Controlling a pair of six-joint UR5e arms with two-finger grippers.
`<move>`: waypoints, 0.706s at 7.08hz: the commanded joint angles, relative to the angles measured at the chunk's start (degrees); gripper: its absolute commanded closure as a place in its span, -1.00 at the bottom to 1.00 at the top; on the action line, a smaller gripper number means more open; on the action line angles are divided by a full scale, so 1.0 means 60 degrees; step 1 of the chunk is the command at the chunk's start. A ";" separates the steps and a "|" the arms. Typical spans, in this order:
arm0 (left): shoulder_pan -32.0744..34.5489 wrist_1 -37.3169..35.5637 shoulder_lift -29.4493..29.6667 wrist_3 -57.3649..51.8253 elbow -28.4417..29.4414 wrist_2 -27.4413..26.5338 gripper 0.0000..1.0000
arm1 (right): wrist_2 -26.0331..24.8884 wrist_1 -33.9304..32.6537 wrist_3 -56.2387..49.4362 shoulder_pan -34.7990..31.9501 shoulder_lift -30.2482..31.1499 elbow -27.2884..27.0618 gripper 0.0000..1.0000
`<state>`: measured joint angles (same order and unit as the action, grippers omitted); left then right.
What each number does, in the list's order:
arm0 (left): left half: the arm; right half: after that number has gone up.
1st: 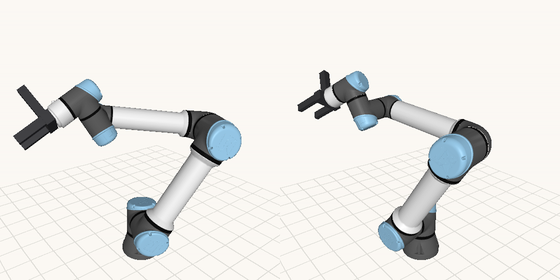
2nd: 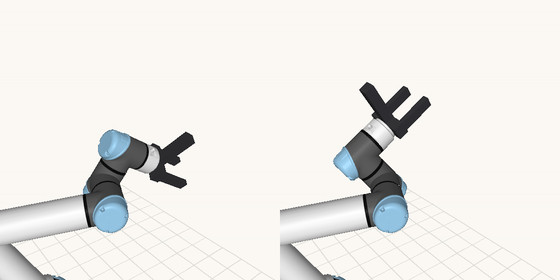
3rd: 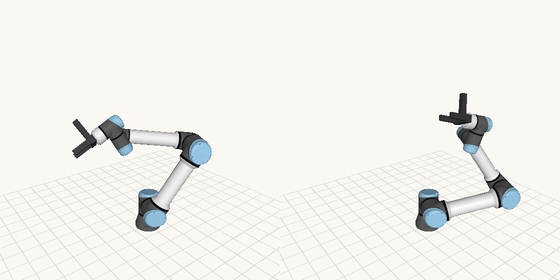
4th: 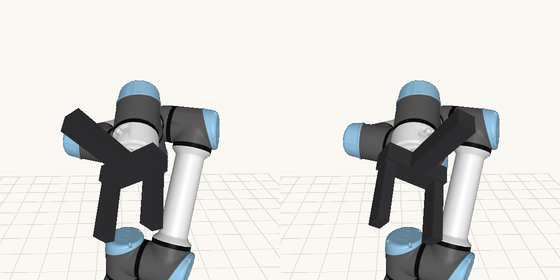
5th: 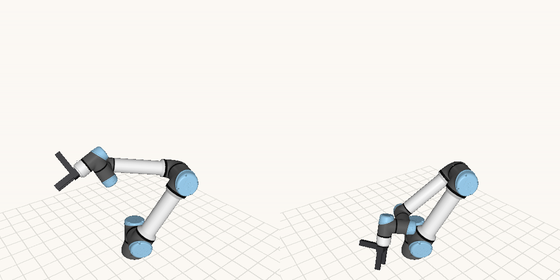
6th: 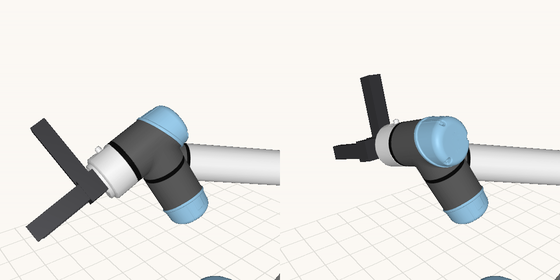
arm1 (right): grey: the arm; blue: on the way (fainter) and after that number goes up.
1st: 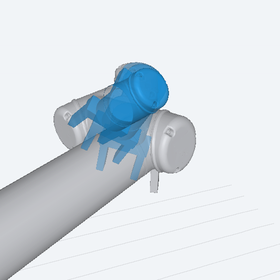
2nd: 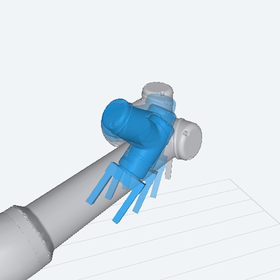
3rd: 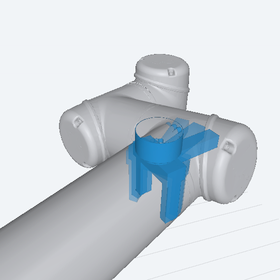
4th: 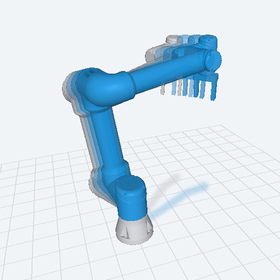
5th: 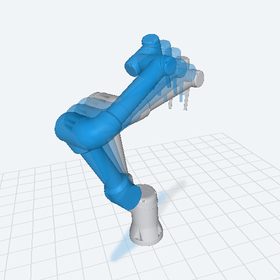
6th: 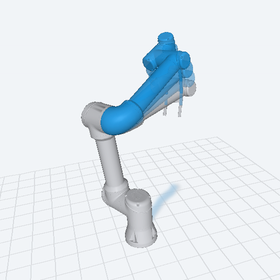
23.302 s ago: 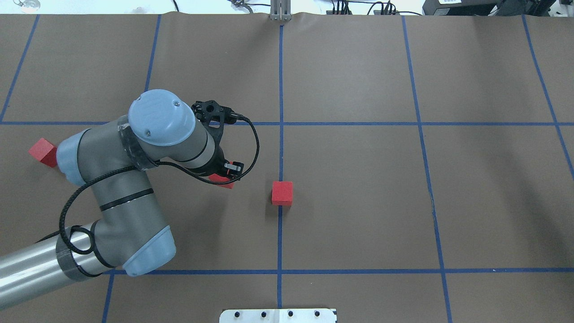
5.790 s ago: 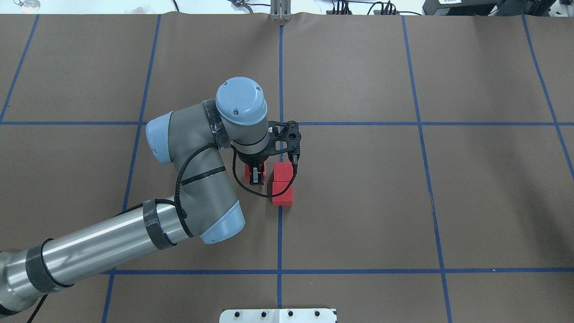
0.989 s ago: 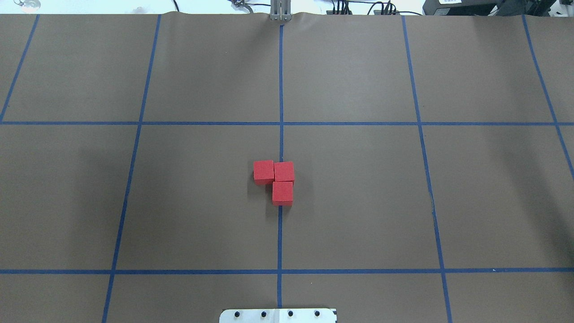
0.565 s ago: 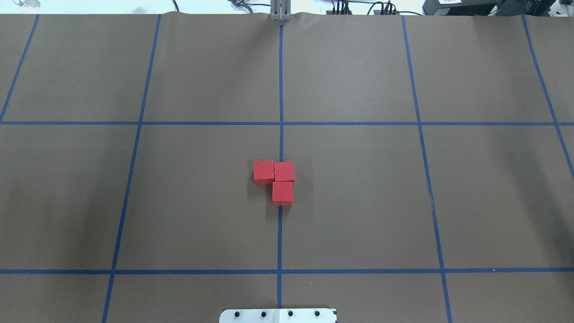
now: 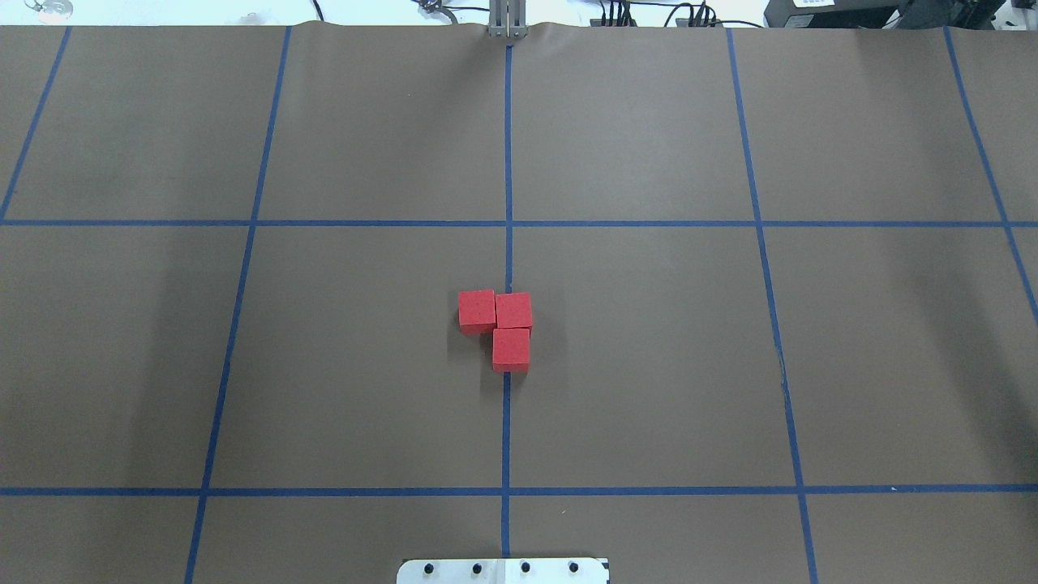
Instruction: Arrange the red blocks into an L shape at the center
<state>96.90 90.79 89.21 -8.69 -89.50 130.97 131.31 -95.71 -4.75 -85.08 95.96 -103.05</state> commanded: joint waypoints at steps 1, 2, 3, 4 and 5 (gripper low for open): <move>-0.0022 0.0073 -0.0160 0.0086 -0.0374 -0.0060 -1.00 | 0.0015 0.0000 0.0000 0.0000 0.0018 0.0021 -0.99; -0.0037 0.0088 -0.0233 0.0086 -0.0508 -0.0089 -1.00 | 0.0000 0.0000 0.0000 0.0000 0.0090 0.0021 -0.99; -0.0037 0.0102 -0.0234 0.0086 -0.0552 -0.0046 -1.00 | -0.0014 0.0000 -0.0014 -0.0290 0.0236 0.0035 -0.99; -0.0037 0.0117 -0.0234 0.0086 -0.0553 -0.0031 -1.00 | -0.0014 0.0000 -0.0014 -0.0757 0.0426 0.0036 -0.99; -0.0037 0.0117 -0.0234 0.0086 -0.0553 -0.0016 -1.00 | -0.0014 0.0000 -0.0014 -0.1023 0.0515 0.0050 -0.99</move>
<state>96.69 91.45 87.83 -8.18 -92.74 130.75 131.23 -95.71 -4.82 -88.94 98.18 -102.82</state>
